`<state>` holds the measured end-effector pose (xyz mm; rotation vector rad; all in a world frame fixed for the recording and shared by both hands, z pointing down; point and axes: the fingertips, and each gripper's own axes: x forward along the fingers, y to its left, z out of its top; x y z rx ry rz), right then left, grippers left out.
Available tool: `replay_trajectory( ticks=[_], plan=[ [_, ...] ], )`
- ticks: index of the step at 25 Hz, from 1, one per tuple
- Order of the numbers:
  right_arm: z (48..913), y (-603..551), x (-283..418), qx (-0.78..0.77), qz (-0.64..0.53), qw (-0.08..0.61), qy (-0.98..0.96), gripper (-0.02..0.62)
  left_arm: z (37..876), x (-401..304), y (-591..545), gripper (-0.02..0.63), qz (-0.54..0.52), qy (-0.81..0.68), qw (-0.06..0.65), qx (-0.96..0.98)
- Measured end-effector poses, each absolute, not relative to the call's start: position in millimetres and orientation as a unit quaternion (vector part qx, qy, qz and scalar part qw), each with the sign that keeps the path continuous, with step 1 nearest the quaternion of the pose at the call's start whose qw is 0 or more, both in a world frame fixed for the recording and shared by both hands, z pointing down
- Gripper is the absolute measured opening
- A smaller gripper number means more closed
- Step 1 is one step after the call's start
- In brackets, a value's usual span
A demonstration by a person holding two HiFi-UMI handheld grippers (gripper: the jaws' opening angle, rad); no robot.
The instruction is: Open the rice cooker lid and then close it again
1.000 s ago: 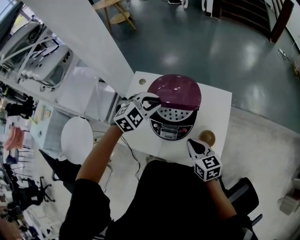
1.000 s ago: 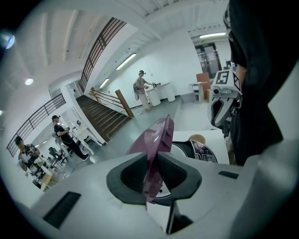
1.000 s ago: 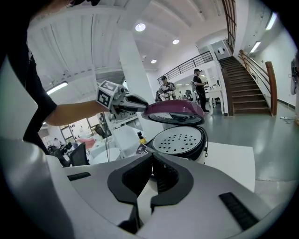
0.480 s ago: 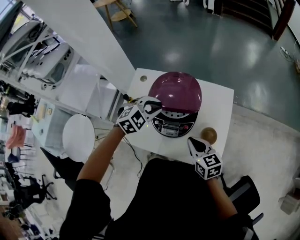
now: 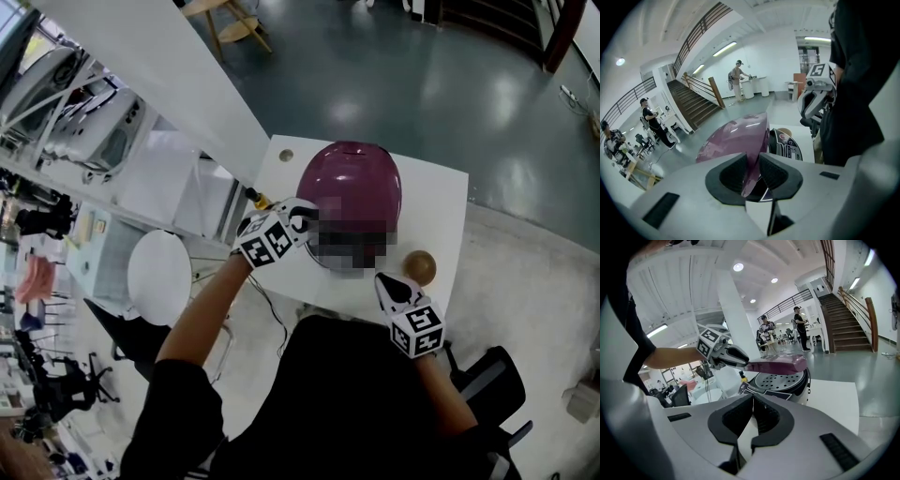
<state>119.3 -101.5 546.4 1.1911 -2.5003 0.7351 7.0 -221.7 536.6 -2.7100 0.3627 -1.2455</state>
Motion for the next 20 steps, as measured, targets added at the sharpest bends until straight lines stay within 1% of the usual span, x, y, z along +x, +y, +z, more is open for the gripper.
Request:
replay_trajectory(
  ticks=[20],
  plan=[
    [548, -107, 120, 0.427, 0.279, 0.115, -0.852, 0.000, 567, 5, -208, 0.077, -0.439, 0.078, 0.060, -0.893]
  ],
)
